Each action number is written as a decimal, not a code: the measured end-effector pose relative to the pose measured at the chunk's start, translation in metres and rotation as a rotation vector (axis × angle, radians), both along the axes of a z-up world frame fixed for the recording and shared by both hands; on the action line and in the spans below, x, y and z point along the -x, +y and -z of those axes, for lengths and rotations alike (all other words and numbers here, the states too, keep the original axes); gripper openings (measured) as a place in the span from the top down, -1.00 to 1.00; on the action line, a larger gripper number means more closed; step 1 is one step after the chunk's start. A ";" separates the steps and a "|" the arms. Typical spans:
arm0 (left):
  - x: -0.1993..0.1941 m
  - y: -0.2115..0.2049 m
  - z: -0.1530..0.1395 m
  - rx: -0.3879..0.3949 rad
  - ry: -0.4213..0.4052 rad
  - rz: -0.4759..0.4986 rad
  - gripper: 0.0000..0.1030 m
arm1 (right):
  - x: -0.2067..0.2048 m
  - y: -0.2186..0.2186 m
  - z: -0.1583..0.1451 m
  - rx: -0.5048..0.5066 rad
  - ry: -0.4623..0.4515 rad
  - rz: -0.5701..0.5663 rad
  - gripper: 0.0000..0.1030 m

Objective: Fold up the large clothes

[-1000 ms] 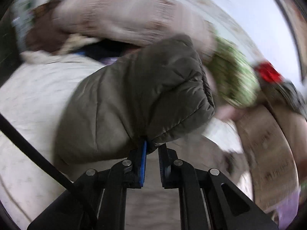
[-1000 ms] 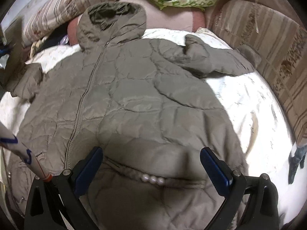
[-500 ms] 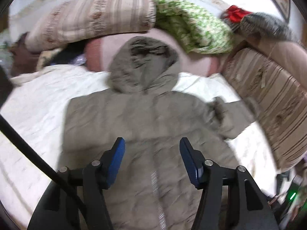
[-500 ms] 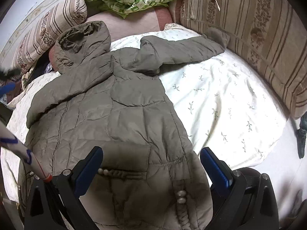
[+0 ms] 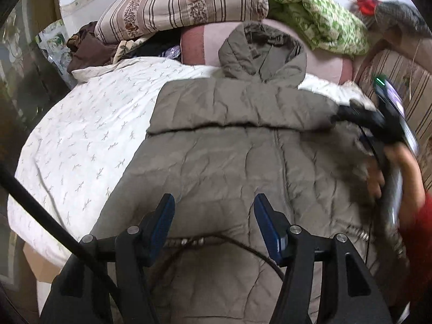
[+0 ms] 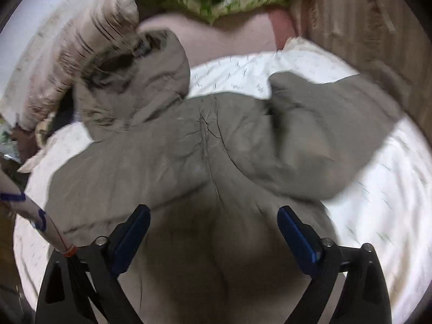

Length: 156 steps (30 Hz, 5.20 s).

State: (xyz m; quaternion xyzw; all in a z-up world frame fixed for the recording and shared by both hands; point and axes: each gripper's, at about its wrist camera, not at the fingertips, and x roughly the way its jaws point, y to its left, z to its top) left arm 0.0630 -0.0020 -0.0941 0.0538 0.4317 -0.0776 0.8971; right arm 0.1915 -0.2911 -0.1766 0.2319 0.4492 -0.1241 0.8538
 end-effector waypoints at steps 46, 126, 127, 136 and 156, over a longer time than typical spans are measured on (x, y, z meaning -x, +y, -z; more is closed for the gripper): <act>0.006 -0.085 0.028 -0.109 0.170 0.119 -0.18 | 0.058 -0.346 0.036 0.117 0.091 0.535 0.28; 0.040 0.113 0.023 0.158 0.114 -0.140 -0.18 | -0.071 0.151 -0.165 0.096 -0.135 -0.334 0.79; 0.040 0.117 0.024 0.158 0.114 -0.144 -0.18 | -0.077 0.165 -0.154 0.096 -0.118 -0.356 0.79; 0.035 0.149 0.037 0.168 0.119 -0.189 -0.18 | -0.129 0.271 -0.039 0.124 0.072 -0.507 0.75; 0.040 0.134 0.022 0.153 0.096 -0.166 -0.18 | -0.112 0.217 -0.065 0.151 0.052 -0.410 0.17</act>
